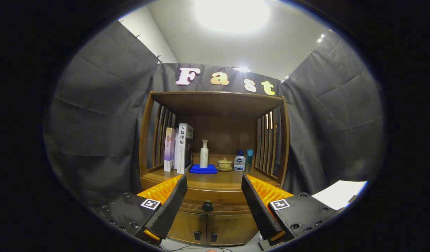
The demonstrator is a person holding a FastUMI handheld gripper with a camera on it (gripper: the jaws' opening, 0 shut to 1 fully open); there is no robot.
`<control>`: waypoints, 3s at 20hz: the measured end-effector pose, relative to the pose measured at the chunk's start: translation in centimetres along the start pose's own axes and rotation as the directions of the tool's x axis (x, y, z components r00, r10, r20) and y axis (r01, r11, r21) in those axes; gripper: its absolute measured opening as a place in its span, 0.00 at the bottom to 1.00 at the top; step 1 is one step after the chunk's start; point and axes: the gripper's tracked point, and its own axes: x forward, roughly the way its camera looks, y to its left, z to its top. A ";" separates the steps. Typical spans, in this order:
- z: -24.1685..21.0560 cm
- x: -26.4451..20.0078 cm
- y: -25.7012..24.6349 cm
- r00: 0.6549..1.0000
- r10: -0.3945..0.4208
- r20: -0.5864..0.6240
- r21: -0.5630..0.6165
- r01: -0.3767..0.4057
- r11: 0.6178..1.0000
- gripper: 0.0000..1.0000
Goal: Pull open the drawer, take out the items inside it, and place them on the countertop above the cabinet.
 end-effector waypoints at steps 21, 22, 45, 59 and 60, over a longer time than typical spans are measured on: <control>-14.0 11.2 1.9 0.970 -0.058 -0.238 0.026 0.066 0.998 0.98; -14.7 11.2 1.8 0.965 -0.054 -0.255 0.027 0.063 0.998 0.98; -23.3 16.2 3.1 0.911 0.036 -0.410 0.014 -0.033 0.999 0.28; -22.4 10.9 3.1 0.905 0.028 -0.425 0.000 -0.031 1.000 0.28; -22.4 10.4 3.2 0.904 0.027 -0.427 -0.002 -0.031 1.000 0.28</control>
